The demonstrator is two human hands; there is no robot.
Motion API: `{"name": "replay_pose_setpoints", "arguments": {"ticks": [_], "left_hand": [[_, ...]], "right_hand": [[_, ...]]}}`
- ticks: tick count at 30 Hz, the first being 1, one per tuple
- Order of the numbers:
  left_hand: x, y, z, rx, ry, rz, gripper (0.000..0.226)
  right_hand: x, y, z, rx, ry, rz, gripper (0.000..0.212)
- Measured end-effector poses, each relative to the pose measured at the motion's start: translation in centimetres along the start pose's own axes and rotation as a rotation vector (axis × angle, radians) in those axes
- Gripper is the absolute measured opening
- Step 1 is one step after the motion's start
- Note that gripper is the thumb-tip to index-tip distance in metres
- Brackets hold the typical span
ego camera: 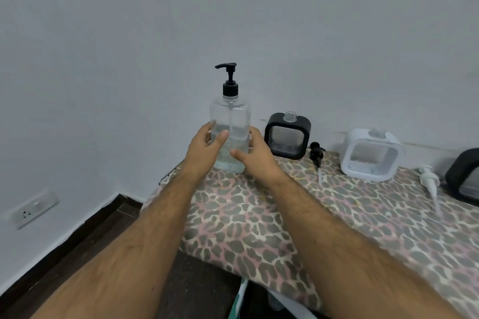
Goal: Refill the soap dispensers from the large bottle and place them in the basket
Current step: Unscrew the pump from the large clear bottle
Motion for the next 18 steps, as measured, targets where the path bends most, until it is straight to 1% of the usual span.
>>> {"name": "replay_pose_setpoints", "arguments": {"ticks": [3, 4, 6, 7, 9, 13, 14, 18], "left_hand": [[-2.4, -0.2, 0.8, 0.006, -0.002, -0.008, 0.06], [-3.4, -0.3, 1.2, 0.005, -0.003, -0.009, 0.054], [-5.4, -0.6, 2.0, 0.005, -0.017, -0.023, 0.035], [-6.7, -0.8, 2.6, 0.006, -0.033, -0.034, 0.03], [-8.9, -1.3, 3.5, 0.017, -0.054, -0.05, 0.034], [-12.7, -2.4, 4.4, -0.011, -0.048, -0.074, 0.054], [-13.5, -2.7, 4.7, -0.01, -0.048, -0.082, 0.055], [-15.9, -3.3, 5.6, -0.031, -0.065, -0.101, 0.049]], "right_hand": [[-2.4, 1.0, -0.4, 0.024, 0.004, -0.036, 0.06], [-3.4, 1.3, -0.5, 0.042, 0.005, -0.047, 0.059], [-5.3, 2.0, -0.4, 0.069, 0.005, -0.068, 0.058], [-6.6, 2.5, -0.4, 0.078, 0.002, -0.075, 0.058], [-8.5, 3.3, -0.2, 0.097, 0.0, -0.081, 0.059], [-12.5, 5.1, -0.2, 0.128, -0.013, -0.092, 0.061], [-13.4, 5.5, -0.2, 0.132, -0.017, -0.094, 0.063], [-15.8, 6.6, -0.3, 0.13, -0.024, -0.102, 0.071]]}}
Point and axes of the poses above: each hand's wrist, its own x-axis towards the middle knuckle, its own y-axis out of the back of the hand, z = x × y, the point moved 3 cm from there along x, towards the middle knuckle
